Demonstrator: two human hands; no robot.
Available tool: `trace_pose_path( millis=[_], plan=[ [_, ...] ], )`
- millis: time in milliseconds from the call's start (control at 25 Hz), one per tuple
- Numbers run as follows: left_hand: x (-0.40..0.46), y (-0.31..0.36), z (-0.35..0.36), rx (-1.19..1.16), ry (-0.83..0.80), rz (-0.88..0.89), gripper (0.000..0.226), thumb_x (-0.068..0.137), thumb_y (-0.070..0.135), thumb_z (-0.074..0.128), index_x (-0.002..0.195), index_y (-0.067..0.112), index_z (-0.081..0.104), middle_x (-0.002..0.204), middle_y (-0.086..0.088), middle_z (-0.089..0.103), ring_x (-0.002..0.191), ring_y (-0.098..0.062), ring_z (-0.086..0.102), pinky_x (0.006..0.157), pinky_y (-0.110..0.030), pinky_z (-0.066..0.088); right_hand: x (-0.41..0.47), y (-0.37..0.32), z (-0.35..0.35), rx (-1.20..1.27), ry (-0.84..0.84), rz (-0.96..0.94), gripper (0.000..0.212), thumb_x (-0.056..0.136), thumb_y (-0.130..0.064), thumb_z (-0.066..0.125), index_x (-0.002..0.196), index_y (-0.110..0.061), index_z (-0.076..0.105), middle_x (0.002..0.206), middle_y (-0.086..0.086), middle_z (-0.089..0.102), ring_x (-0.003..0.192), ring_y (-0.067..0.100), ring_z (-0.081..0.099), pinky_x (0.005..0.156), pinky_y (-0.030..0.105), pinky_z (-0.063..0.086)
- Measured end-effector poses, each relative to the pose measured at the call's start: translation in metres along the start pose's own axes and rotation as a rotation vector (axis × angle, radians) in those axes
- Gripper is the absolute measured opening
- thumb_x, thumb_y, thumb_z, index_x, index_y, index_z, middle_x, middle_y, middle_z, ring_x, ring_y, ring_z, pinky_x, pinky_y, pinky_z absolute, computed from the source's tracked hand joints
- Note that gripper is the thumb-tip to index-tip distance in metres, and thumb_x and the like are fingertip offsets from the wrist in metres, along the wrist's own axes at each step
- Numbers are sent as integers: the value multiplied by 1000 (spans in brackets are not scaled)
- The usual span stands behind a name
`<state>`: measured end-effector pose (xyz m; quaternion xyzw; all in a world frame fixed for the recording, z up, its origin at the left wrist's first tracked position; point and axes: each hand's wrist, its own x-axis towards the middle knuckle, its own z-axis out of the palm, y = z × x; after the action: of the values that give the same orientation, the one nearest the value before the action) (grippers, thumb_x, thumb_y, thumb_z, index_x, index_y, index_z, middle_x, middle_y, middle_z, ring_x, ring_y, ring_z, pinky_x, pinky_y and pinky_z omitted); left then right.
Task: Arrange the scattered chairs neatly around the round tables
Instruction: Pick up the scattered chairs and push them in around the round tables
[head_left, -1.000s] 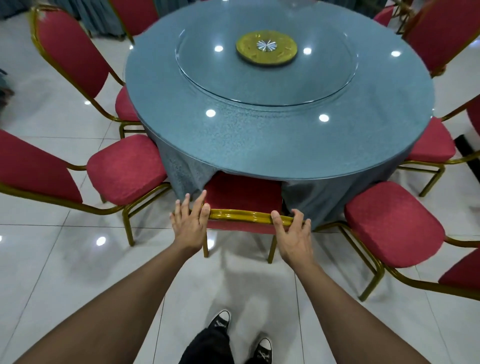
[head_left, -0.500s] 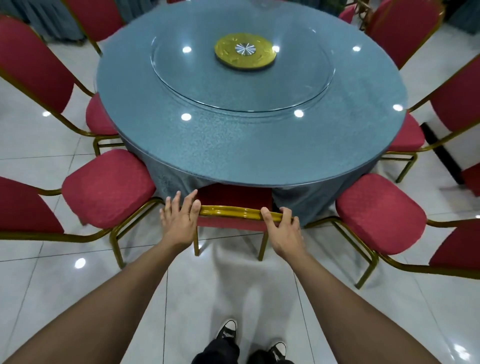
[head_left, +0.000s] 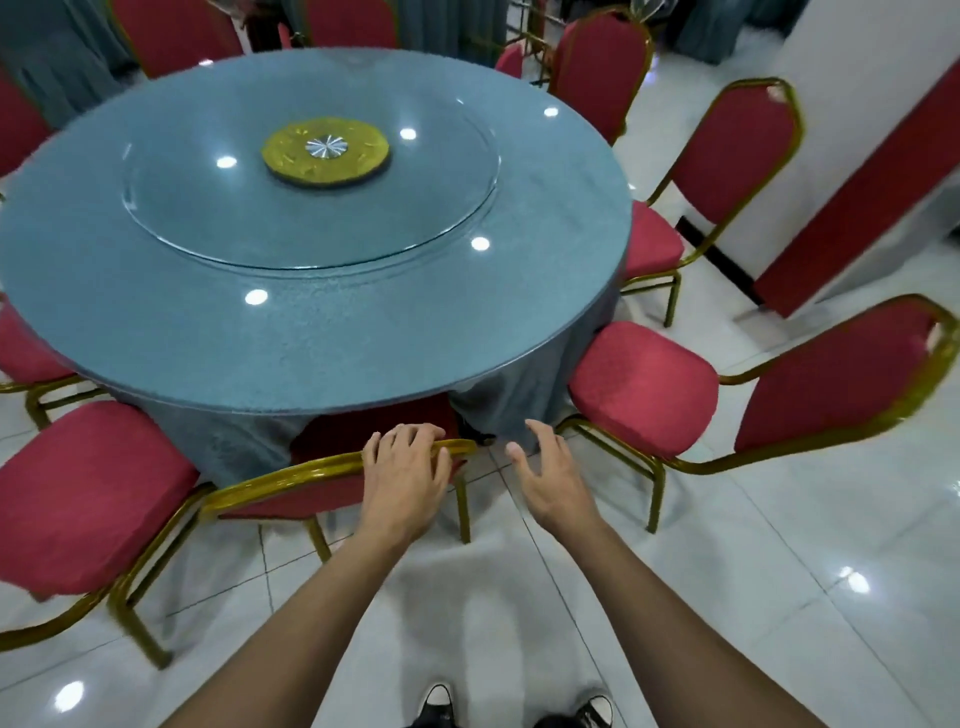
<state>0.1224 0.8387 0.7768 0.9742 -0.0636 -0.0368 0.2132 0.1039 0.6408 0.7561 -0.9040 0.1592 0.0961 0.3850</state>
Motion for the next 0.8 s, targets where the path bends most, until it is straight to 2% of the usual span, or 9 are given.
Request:
trace_pose_path(
  millis=[240, 480, 640, 800],
  plan=[
    [6, 126, 41, -105, -28, 135, 26, 101, 33, 48, 126, 32, 55, 127, 9, 56, 125, -15, 47, 111, -37, 30, -8, 82, -94, 102, 182, 8, 54, 100, -55, 44, 150, -37, 31, 154, -3, 37, 139, 20, 39, 109, 42, 38],
    [3, 295, 95, -145, 2, 238, 24, 98, 28, 53, 122, 30, 59, 123, 10, 59, 120, -13, 51, 108, -36, 34, -7, 184, -226, 128, 351, -87, 44, 101, -41, 49, 144, -31, 44, 142, -2, 49, 129, 19, 47, 106, 45, 44],
    [1, 399, 133, -209, 0, 267, 23, 97, 27, 54, 119, 28, 61, 119, 10, 59, 114, -12, 52, 106, -38, 37, 0, 253, -303, 130, 388, -105, 41, 102, -42, 47, 141, -35, 43, 141, -2, 49, 127, 19, 48, 103, 44, 48],
    [13, 478, 166, -230, -57, 293, 22, 97, 27, 54, 119, 29, 59, 120, 11, 57, 112, -12, 50, 105, -37, 39, 13, 310, -368, 175, 448, -107, 32, 103, -43, 44, 134, -37, 47, 134, -7, 52, 120, 11, 51, 99, 38, 51]
  ],
)
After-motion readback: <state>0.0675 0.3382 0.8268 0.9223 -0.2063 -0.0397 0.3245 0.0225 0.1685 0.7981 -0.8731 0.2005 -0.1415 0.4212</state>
